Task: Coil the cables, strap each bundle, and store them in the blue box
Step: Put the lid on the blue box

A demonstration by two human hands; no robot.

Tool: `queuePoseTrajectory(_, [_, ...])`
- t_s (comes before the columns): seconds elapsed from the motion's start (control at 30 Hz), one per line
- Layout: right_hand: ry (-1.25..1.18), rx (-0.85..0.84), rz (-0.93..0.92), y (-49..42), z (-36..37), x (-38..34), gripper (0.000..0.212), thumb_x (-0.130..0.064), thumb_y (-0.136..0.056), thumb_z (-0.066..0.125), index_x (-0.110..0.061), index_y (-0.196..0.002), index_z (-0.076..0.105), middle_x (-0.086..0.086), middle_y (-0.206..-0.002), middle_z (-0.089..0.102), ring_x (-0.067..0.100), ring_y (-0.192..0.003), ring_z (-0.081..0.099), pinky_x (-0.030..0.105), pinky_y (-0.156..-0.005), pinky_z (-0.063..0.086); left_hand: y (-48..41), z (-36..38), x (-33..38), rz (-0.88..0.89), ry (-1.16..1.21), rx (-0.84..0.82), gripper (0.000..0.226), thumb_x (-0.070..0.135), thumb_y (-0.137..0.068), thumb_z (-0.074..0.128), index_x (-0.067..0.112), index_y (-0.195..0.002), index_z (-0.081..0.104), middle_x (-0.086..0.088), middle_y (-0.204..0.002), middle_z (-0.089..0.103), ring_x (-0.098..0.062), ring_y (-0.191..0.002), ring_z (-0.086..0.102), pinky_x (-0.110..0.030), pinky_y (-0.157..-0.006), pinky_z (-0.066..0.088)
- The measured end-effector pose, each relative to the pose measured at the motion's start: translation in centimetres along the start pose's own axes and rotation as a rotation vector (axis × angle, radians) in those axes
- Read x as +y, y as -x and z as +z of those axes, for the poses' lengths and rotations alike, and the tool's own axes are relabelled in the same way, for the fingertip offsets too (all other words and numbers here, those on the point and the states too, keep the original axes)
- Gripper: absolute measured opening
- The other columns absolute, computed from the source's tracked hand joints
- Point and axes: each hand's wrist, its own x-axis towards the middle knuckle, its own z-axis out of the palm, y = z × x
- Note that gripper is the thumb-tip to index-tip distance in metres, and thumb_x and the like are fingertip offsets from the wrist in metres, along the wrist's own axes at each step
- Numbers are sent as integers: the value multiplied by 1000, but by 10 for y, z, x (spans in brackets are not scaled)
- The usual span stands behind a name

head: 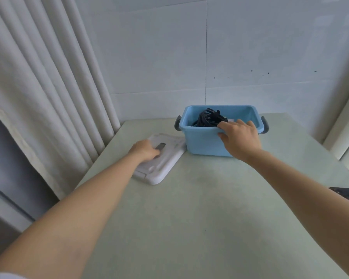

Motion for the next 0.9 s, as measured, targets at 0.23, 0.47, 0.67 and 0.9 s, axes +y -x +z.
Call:
queuePoseTrajectory(0.23, [-114,-13,23,3,-6,5,13,-24,-96,58,-21,-105,68,0,-82,62,23,-84,51,35,-81,26,15,-23,-29,-57,118,187,45,53,-91,41,12,-79,55,-18,-105,65,-39,-102,58,-39,-72,43])
queuePoseTrajectory(0.47, [-281,-77,-71,23,-26,-3,13,-18,-92,68,-18,-104,72,1,-83,68,26,-86,57,34,-85,24,28,-98,-40,-33,779,373,43,62,-68,48,23,-79,62,-14,-109,64,-38,-99,63,-43,-90,53])
queuePoseTrajectory(0.67, [-525,-180,-213,48,-59,-27,25,-15,-84,77,-21,-108,73,-30,-85,54,11,-87,55,28,-86,41,64,-131,22,220,1146,279,18,31,-102,53,15,-99,61,-4,-102,65,-24,-101,64,-38,-93,55])
queuePoseTrajectory(0.9, [-752,-233,264,18,-77,16,51,-32,-91,70,-22,-138,52,-10,-127,52,16,-122,42,37,-100,41,78,-131,68,421,875,248,23,30,-102,56,10,-113,61,7,-101,63,-4,-88,62,-17,-75,51])
